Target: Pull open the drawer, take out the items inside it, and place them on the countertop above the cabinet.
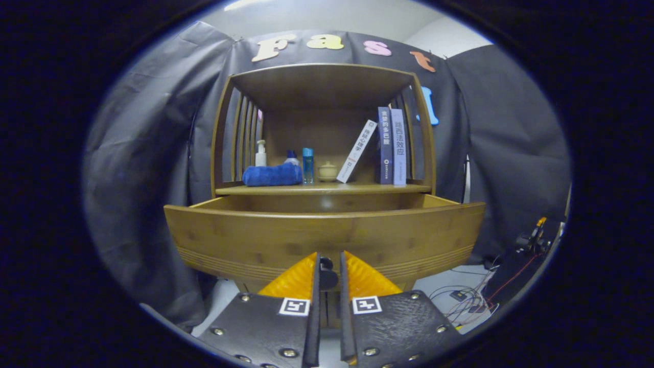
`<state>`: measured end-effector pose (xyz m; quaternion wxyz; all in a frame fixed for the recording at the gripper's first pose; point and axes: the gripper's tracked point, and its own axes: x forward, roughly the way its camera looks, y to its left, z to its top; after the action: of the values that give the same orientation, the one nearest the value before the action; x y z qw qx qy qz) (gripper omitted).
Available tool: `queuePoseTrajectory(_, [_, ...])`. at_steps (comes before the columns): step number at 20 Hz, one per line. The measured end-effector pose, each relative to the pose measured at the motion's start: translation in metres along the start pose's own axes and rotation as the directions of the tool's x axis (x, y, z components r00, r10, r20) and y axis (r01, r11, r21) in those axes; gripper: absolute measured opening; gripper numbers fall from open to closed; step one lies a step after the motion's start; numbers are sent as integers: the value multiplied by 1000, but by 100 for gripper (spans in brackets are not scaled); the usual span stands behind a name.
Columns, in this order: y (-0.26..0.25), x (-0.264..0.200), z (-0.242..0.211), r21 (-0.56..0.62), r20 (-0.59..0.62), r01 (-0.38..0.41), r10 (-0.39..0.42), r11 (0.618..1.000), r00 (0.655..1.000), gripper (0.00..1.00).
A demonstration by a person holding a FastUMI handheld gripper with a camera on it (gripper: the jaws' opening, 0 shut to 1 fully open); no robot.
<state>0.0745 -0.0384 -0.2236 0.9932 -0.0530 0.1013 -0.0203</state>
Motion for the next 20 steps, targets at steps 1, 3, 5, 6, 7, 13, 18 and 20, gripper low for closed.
queuePoseTrajectory(1, [3, -1, 9, 13, 1, -9, 9, 1000, 1000, 21])
queuePoseTrajectory(3, [5, 5, 32, 5, -4, -22, 22, 1000, 1000, 43])
queuePoseTrajectory(5, [3, 12, 56, -32, -17, -15, 15, 999, 1000, 65])
queuePoseTrajectory(6, [7, 19, 67, -41, -31, -23, 22, 999, 999, 75])
queuePoseTrajectory(7, [9, 28, 76, -45, -47, -25, 23, 999, 999, 86])
queuePoseTrajectory(13, [31, 104, 63, -145, -368, -112, 51, 983, 928, 100])
queuePoseTrajectory(18, [13, 144, -4, -100, -716, -43, -42, 994, 697, 99])
queuePoseTrajectory(20, [6, 156, -28, -82, -779, 0, -65, 997, 623, 99])
